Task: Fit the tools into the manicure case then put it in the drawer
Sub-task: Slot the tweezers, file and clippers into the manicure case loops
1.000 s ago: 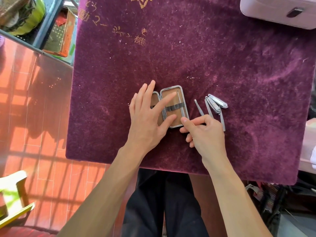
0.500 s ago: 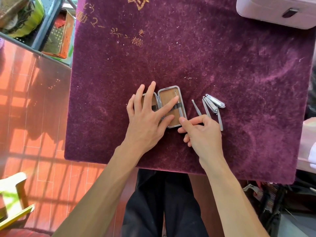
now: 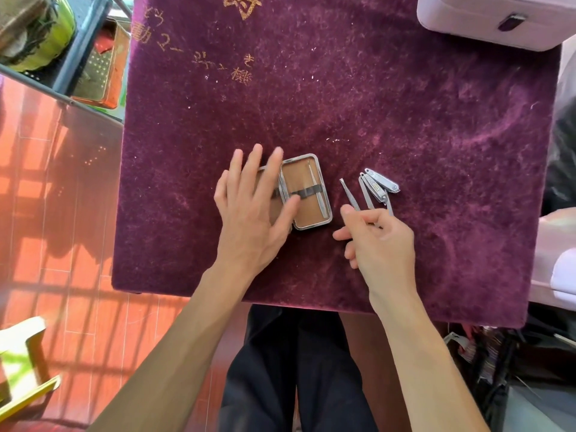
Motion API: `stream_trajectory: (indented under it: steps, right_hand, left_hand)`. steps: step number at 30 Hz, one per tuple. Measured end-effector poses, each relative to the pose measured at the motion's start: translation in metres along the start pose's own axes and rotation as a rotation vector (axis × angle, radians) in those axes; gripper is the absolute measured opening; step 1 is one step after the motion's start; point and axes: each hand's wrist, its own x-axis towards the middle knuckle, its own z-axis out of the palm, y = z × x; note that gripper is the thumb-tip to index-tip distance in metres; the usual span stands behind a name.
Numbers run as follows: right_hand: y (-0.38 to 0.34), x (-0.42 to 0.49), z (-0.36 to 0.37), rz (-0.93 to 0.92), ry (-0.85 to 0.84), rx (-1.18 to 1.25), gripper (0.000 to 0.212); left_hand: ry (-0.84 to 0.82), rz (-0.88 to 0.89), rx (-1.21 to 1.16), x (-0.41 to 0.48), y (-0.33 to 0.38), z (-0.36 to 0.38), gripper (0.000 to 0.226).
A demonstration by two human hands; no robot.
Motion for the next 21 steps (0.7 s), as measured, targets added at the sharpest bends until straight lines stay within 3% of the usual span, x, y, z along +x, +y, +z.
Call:
stream_trajectory:
  steps: [3, 6, 11, 21]
  right_hand:
    - [0.003, 0.001, -0.019, -0.12, 0.162, -0.078, 0.014]
    - [0.009, 0.007, -0.034, -0.22, 0.282, -0.237, 0.006]
    - [0.015, 0.013, -0.04, -0.31, 0.306, -0.406, 0.021]
    - [0.013, 0.013, -0.041, -0.399, 0.341, -0.52, 0.014]
  left_hand:
    - [0.143, -0.134, -0.117, -0.008, -0.004, -0.002, 0.058]
    - [0.148, -0.189, -0.133, -0.016, -0.009, 0.0, 0.058]
    - [0.162, -0.162, -0.086, -0.019, -0.012, 0.007, 0.056]
    - [0.168, -0.156, -0.034, -0.019, -0.012, 0.009, 0.058]
